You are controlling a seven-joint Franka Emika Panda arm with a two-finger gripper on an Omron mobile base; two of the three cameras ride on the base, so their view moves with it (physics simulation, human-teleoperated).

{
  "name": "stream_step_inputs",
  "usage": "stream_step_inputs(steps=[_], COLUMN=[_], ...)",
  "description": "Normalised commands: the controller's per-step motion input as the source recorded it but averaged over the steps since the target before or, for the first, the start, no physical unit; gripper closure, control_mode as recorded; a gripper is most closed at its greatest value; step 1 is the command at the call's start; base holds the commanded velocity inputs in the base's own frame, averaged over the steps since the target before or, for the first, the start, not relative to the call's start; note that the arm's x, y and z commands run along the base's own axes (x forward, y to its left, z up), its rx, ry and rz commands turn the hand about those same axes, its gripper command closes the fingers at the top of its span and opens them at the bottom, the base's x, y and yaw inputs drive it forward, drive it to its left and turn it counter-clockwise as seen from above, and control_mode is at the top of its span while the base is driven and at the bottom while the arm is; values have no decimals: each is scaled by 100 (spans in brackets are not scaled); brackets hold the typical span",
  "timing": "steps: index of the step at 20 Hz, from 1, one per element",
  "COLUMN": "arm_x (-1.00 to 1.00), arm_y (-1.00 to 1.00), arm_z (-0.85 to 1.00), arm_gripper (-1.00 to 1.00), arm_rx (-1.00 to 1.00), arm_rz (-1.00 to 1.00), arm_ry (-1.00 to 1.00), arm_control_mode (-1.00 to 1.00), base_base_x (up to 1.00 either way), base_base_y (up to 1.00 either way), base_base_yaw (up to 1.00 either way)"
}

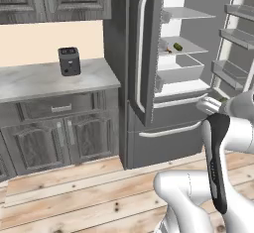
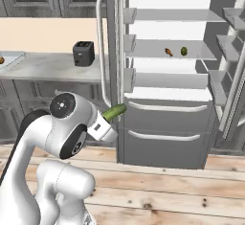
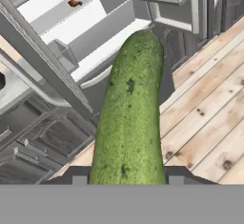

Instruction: Place one cucumber and one chicken drumstick in each tupperware on the nearby counter, to pack two identical lunches.

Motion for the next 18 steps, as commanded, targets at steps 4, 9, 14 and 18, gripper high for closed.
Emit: stream_step_inputs(steps=[4,9,14,18], arm_x=[0,0,0,0], arm_y=[0,0,0,0], arm_z=[0,0,0,0], arm_gripper=[100,100,100,100], arm_rx=[0,0,0,0], arm_rz=[0,0,0,0], arm_ry=[0,0,0,0], arm_control_mode=[100,100,100,100], base_base_x=[-31,-26,6,86], base_base_y=[100,100,85,66], base_base_yaw=[-13,61,69,49])
